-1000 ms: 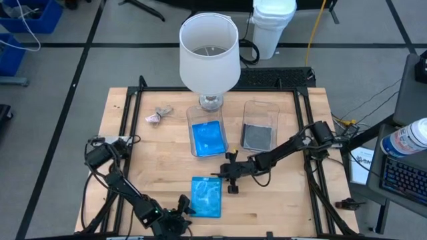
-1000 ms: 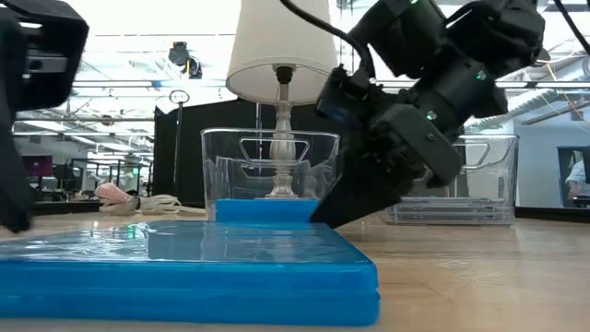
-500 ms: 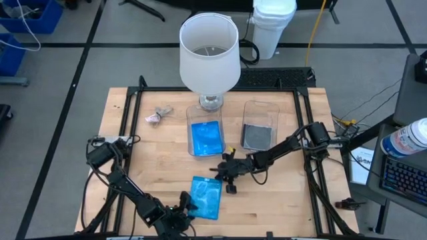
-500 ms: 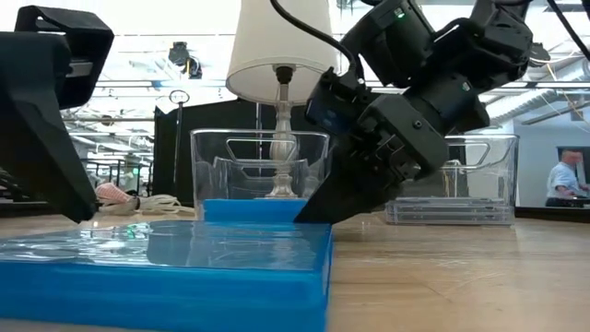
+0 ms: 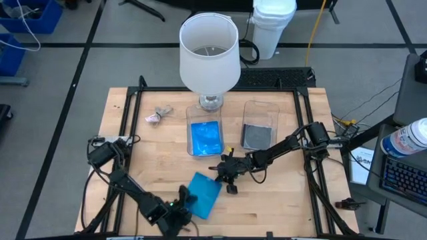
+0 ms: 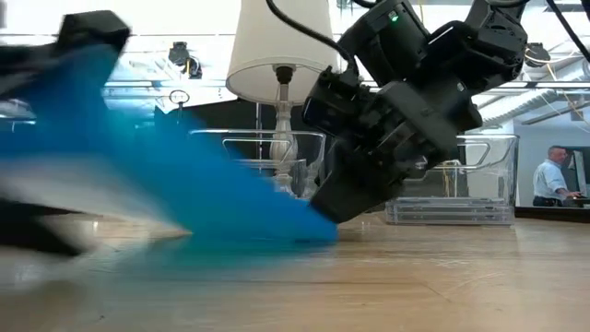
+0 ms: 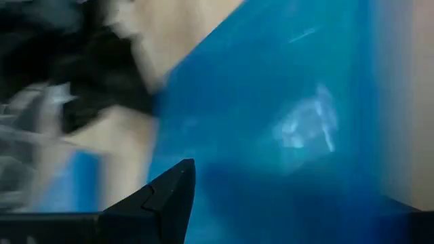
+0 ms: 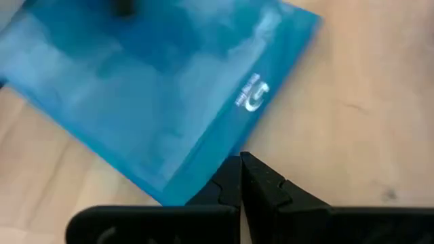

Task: Pick & place jewel cases by type
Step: Put the blue cd case into the left transparent bin

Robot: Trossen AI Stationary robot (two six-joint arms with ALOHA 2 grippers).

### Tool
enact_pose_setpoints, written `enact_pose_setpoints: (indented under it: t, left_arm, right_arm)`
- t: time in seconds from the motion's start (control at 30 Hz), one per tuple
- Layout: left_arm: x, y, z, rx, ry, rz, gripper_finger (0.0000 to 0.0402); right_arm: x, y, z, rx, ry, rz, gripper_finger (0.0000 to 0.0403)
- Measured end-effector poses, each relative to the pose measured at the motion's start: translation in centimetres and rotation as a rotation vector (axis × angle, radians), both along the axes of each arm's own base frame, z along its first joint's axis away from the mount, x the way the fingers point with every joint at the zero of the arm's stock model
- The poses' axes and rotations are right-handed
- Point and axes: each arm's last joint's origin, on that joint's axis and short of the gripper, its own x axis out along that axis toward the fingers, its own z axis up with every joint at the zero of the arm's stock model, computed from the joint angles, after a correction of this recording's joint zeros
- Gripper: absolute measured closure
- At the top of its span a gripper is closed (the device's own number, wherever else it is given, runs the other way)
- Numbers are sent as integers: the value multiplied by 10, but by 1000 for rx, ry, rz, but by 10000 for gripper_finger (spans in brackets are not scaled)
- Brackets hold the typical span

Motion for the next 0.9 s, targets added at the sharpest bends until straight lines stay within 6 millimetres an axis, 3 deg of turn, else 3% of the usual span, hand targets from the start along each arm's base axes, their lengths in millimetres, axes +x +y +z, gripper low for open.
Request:
enact_pose_setpoints:
  t: [0.33, 0.47, 0.7, 0.9]
  left_arm:
    - [13, 2, 18, 61, 103, 49, 186]
    - [14, -6, 29, 98, 120, 27, 250]
    - [8, -30, 67, 121, 118, 34, 386]
    - [-24, -51, 111, 229, 104, 44, 371]
  right_arm:
    - [1, 3, 2, 30, -18, 34, 403]
    - [1, 3, 3, 21, -36, 31, 403]
    - [4, 7, 6, 36, -97, 52, 403]
    - [6, 12, 20, 36, -213, 83, 403]
